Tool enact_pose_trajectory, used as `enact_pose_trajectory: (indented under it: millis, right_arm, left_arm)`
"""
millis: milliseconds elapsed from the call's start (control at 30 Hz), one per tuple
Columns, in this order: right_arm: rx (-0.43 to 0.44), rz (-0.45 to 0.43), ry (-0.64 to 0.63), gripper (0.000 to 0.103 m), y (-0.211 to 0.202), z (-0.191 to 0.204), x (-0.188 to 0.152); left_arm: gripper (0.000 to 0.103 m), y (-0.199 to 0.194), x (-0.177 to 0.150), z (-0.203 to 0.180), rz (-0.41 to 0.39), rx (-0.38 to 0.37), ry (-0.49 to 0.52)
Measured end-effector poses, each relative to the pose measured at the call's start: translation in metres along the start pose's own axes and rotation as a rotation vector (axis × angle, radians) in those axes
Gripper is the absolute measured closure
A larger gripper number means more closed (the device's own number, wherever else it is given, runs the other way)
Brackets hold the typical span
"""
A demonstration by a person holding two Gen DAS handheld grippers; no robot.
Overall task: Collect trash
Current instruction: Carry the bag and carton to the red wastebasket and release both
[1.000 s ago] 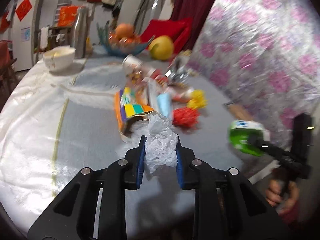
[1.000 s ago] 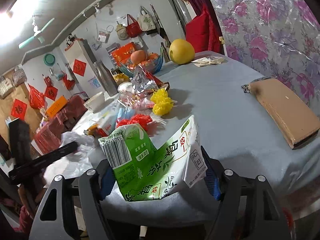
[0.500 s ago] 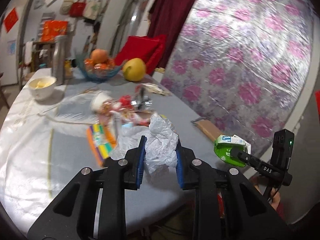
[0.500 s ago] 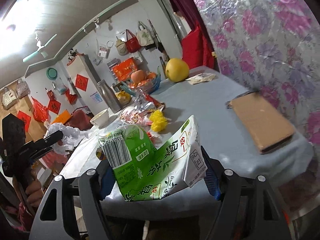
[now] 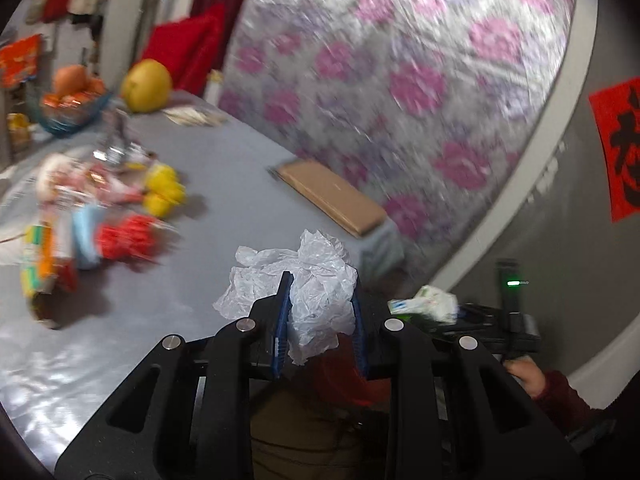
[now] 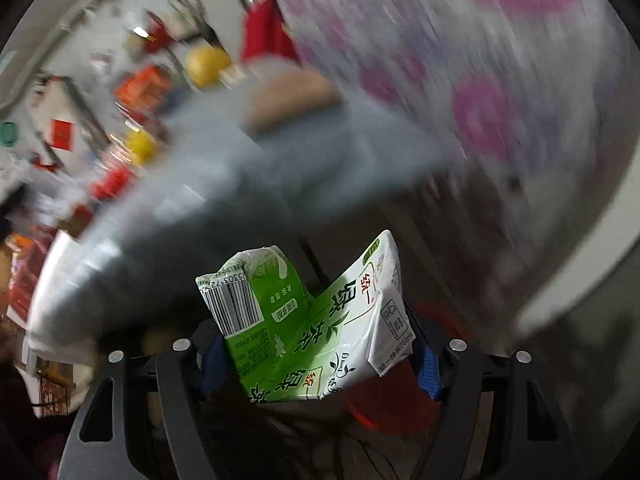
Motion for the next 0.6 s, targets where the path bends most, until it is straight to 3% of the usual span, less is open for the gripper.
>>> enact_pose_trajectory:
  millis: [100, 200, 333, 600]
  right_arm:
    - [-0.059, 0.116, 0.028, 0.024, 0.040, -0.020, -0.018]
    - [-0.029, 0.135, 0.101, 0.021, 0.046, -0.037, -0.023]
    - [0.002, 0.040, 0.154, 0.012, 0.019, -0.061, -0.013]
    - [-0.030, -0.108, 0.217, 0.012, -0.023, -0.091, 0.007]
  left_arm:
    - [0.075, 0.032, -0.001, -0.015, 0.067, -0.031, 0.026]
    - [0.075, 0.061, -0.003, -0.028, 0.133, -0.051, 0.057]
    - [0.075, 0.096, -0.005, -0.045, 0.201, -0.090, 0.091]
    - [0.075, 0.156, -0.011, -0.075, 0.315, -0.150, 0.147]
Point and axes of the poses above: each gripper's, at about its wrist camera, not at the fingertips, and y roughly the way its jaws point, z to its left, x to its top, the point moved 2 cm from there along y, roughly the way its jaws point, and after that the axes turned 12 degrees about -x, right-handed, at the moved point
